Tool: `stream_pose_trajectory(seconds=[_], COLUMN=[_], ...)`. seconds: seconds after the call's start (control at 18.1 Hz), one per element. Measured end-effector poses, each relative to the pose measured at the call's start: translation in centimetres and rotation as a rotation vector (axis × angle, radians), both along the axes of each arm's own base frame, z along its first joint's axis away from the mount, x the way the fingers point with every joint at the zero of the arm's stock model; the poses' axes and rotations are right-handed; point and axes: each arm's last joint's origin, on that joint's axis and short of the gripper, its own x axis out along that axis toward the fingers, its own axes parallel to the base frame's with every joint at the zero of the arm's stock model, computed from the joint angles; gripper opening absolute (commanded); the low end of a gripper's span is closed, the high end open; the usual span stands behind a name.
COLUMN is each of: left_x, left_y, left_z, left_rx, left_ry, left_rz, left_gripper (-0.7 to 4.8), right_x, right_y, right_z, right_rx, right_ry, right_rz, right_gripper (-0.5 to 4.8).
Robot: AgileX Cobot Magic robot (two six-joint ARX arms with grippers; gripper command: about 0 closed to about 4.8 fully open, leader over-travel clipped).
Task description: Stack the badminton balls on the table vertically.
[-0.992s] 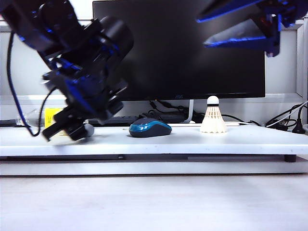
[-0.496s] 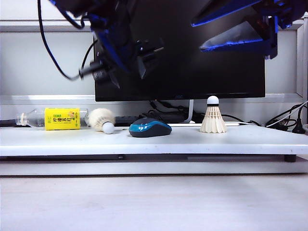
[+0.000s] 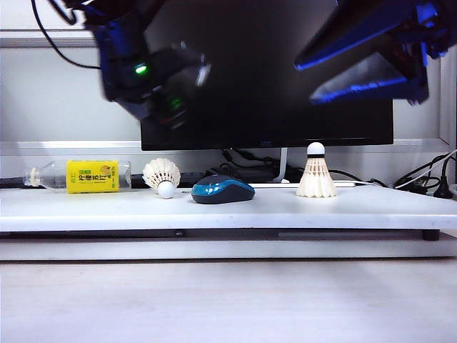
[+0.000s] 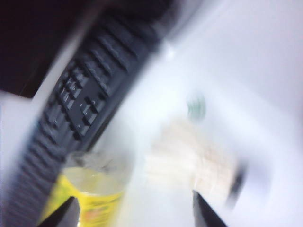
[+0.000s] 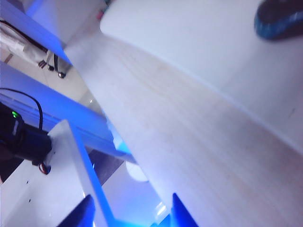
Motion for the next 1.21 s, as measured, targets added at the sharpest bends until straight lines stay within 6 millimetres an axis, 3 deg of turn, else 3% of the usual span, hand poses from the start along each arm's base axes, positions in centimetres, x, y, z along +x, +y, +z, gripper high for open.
stream_pose_trajectory(seconds=[0.11, 0.22, 0.55, 1.21], left_x=[-0.5, -0.6, -0.1, 0.1], left_y=[0.1, 0.4, 1.9, 1.9], left_z=[-0.6, -1.0, -1.2, -1.9], left_rx=[0.3, 0.459, 0.664, 0.658], left_ry=[0.044, 0.07, 0.076, 0.042], left_rz=[-0.2, -0.333, -0.502, -0.818], left_gripper=[3.09, 3.05, 2.71, 2.68], right_x=[-0.1, -0.1, -0.1, -0.8], right_y=[0.0, 0.0, -0.1, -0.4], right_z=[-0.1, -0.1, -0.3, -2.8], right_rx=[-0.005, -0.008, -0.025, -0.075], right_ry=[0.012, 0.016, 0.026, 0.093], right_rz=[0.0, -0.001, -0.015, -0.031], right_gripper=[2.1, 2.1, 2.1, 2.1])
